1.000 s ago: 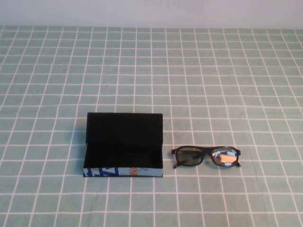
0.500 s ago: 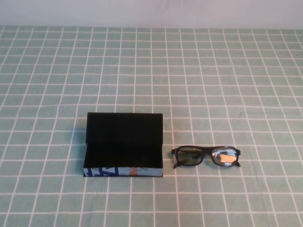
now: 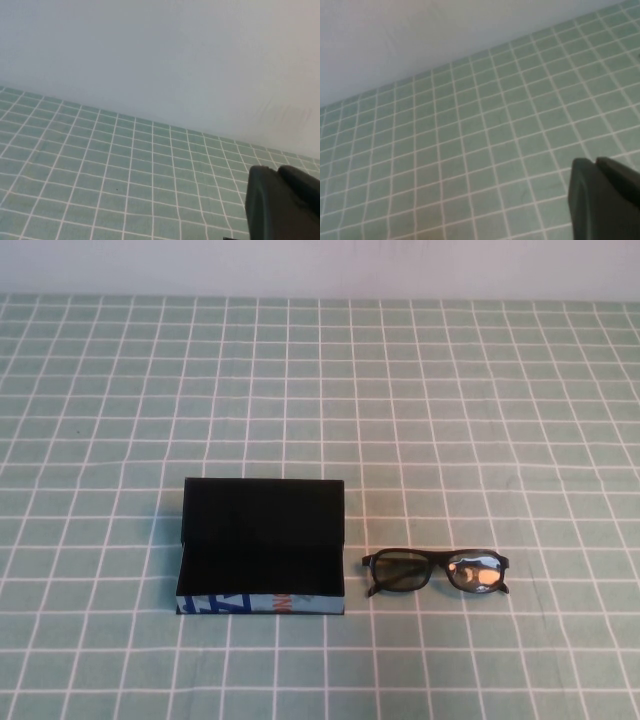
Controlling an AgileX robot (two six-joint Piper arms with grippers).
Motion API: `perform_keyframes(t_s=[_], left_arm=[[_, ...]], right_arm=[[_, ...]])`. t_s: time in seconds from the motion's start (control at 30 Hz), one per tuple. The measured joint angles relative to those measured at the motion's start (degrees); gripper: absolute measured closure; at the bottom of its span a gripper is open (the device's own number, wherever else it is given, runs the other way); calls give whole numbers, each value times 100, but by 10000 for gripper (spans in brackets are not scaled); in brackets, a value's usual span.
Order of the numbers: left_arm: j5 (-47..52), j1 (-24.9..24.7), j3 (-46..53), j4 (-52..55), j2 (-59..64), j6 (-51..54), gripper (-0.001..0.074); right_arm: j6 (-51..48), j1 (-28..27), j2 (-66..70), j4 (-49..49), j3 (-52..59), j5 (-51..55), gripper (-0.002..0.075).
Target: Return glasses to glasses case
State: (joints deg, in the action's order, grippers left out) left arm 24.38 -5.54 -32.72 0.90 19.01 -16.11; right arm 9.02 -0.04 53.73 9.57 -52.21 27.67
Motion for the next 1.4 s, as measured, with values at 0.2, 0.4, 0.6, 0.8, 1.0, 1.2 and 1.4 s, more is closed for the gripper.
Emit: perform_keyframes(t_s=[0.2, 0.4, 0.6, 0.8, 1.0, 1.2, 1.4], left_arm=[[96, 0, 0, 0, 0, 0, 736], [464, 0, 0, 0, 0, 0, 736], [562, 0, 0, 0, 0, 0, 736], [605, 0, 0, 10, 0, 0, 736], [707, 0, 0, 44, 0, 0, 736], [717, 0, 0, 44, 0, 0, 736], [728, 0, 0, 54, 0, 0, 736]], right_arm=[[-1726, 348, 541, 677, -240, 305, 739], [-3783, 551, 1707, 1292, -1445, 1809, 739], [-5705, 950, 2984, 1372, -2792, 3791, 739], [-6081, 1575, 3832, 1128, -3253, 4215, 726], [-6101, 2116, 4433, 626, -3265, 4236, 538], [-6101, 2228, 4900, 509, -3289, 4188, 382], [-6104, 2228, 5379, 422, -3298, 4008, 370]])
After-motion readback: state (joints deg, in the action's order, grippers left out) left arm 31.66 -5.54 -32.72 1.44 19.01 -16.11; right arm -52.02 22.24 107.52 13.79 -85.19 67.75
